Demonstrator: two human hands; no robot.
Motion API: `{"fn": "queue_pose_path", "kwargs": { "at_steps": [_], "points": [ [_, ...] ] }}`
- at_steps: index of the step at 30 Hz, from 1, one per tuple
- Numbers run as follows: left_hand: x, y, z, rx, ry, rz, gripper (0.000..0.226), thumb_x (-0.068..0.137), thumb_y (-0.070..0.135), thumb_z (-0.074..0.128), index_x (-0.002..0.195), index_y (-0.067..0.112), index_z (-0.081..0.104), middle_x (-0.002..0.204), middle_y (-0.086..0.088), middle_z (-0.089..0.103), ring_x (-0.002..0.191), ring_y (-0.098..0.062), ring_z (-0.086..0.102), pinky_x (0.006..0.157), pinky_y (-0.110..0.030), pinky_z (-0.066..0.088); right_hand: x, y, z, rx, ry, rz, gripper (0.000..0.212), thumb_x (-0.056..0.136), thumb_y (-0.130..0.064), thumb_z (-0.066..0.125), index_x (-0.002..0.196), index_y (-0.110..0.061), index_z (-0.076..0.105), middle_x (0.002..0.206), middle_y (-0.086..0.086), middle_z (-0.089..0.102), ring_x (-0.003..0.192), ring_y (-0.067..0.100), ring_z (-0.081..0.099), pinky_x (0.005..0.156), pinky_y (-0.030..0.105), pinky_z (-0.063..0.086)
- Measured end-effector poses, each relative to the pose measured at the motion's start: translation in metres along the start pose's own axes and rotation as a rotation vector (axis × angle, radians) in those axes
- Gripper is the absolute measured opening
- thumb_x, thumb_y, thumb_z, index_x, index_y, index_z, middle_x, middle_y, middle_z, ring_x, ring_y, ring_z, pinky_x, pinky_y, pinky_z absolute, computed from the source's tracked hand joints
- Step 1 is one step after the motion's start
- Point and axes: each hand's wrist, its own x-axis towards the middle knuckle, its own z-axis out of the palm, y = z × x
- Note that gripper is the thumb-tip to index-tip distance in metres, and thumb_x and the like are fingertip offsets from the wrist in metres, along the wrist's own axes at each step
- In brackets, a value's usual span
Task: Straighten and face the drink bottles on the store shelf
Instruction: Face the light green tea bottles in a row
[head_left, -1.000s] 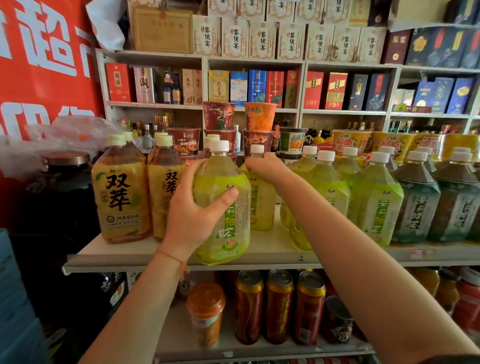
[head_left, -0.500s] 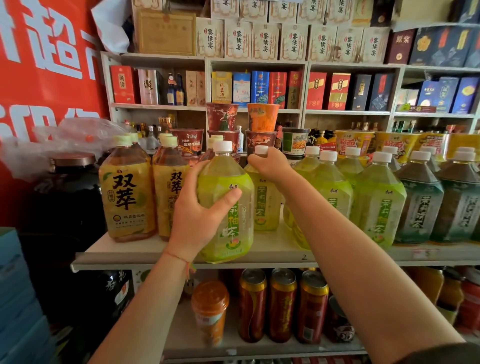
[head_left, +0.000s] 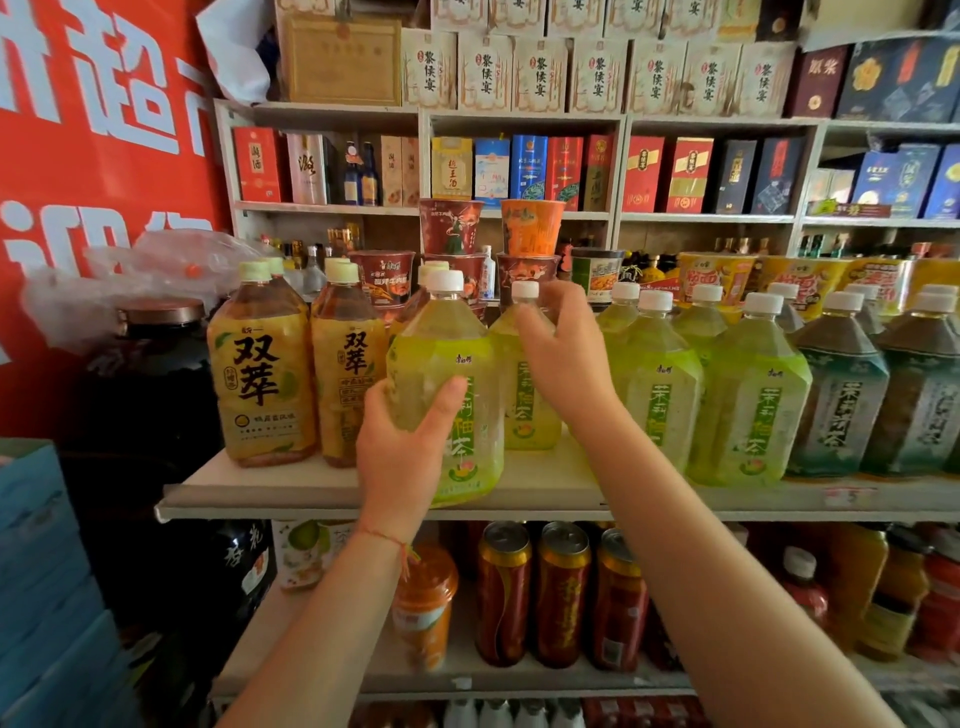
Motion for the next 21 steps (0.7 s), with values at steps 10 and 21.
{"fn": "queue_pose_path", "kwargs": {
  "at_steps": [10,21],
  "points": [
    [-0.015,0.014,0.052,-0.091,-0.231,0.046,0.052,0.073,0.054,0.075,0.115,0.025,0.065,0.099,0.013,0.074,0.091,-0.002,0.070,0.076,-0.021,0.055,-0.029,-0.010,-0.036,-0.012,-0.053,-0.079,0.037,0.091,-0.055,0.062,0.105,-0.021,0.056,0.089,-0.013,0.060,0.074,0.002,0.056,0.064,0.013,0.048],
    [-0.001,0.007,0.057,0.381,-0.203,0.405,0.073,0.086,0.041,0.074,0.149,0.021,0.042,0.135,0.017,0.046,0.122,0.008,0.040,0.097,-0.001,0.030,-0.002,0.016,-0.021,-0.126,0.022,-0.112,0.038,0.100,-0.048,0.050,0.089,-0.012,0.055,0.079,-0.001,0.060,0.067,0.014,0.054,0.059,0.035,0.049]
  ]
}}
